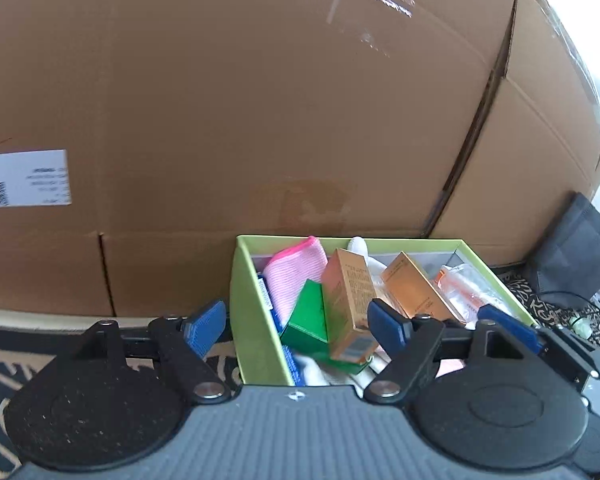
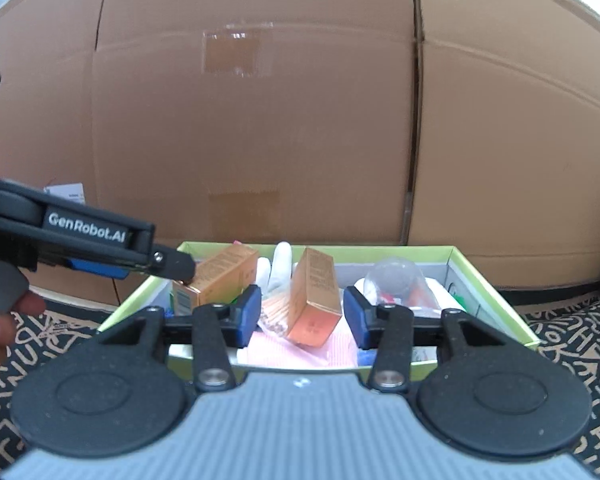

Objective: Organize objects

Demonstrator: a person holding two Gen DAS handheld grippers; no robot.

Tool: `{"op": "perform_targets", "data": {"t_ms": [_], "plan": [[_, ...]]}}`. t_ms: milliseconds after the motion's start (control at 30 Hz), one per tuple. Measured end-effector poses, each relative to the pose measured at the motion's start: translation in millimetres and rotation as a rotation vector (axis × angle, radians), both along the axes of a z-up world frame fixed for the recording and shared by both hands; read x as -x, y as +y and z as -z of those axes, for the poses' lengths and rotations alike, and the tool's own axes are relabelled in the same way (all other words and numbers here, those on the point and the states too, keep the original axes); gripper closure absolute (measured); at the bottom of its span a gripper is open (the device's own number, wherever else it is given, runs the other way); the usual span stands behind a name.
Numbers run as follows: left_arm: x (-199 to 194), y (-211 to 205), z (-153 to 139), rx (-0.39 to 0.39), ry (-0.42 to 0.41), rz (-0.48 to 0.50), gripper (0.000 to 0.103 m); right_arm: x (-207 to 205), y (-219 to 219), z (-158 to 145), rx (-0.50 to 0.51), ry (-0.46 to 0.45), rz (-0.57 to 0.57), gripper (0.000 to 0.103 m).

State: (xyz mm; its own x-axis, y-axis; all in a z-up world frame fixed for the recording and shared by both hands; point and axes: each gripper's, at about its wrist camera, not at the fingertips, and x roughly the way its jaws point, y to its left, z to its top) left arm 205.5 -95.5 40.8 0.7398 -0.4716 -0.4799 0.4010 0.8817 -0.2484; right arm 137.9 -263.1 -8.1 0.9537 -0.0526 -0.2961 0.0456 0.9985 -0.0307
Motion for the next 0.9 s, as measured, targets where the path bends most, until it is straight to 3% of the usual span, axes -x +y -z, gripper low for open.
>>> {"op": "perform_targets", "data": {"t_ms": [133, 200, 300, 367, 433, 567, 700, 800, 900], "plan": [[16, 5, -5, -0.015, -0.027, -0.018, 0.012, -12, -8, 1, -0.009, 0.061, -0.068, 0.057], [25, 10, -9, -0.036, -0.026, -0.015, 0.008, -17, -2, 5, 0.034, 0.080, -0.056, 0.056], [42, 17, -13, -0.055, -0.023, -0.013, 0.007, 7, -10, -5, -0.032, 0.024, -0.070, 0.053], [54, 19, -15, -0.061, -0.023, -0.020, 0.006, 27, -13, -11, -0.042, -0.003, -0.068, 0.035], [70, 20, -17, -0.068, -0.035, -0.013, 0.003, 53, -12, -16, -0.019, -0.013, -0.032, 0.000], [101, 9, -13, -0.153, -0.018, -0.027, 0.002, 95, -13, -19, 0.016, -0.008, -0.029, 0.000], [126, 1, -2, -0.187, 0.013, -0.038, 0.002, 129, -12, -23, 0.029, 0.066, 0.015, 0.000], [135, -1, 7, -0.196, 0.032, -0.056, 0.002, 139, -17, -19, 0.052, 0.104, 0.074, 0.000], [141, -1, 9, -0.216, 0.048, -0.076, 0.003, 144, -29, -11, -0.001, 0.139, 0.120, 0.000]]}}
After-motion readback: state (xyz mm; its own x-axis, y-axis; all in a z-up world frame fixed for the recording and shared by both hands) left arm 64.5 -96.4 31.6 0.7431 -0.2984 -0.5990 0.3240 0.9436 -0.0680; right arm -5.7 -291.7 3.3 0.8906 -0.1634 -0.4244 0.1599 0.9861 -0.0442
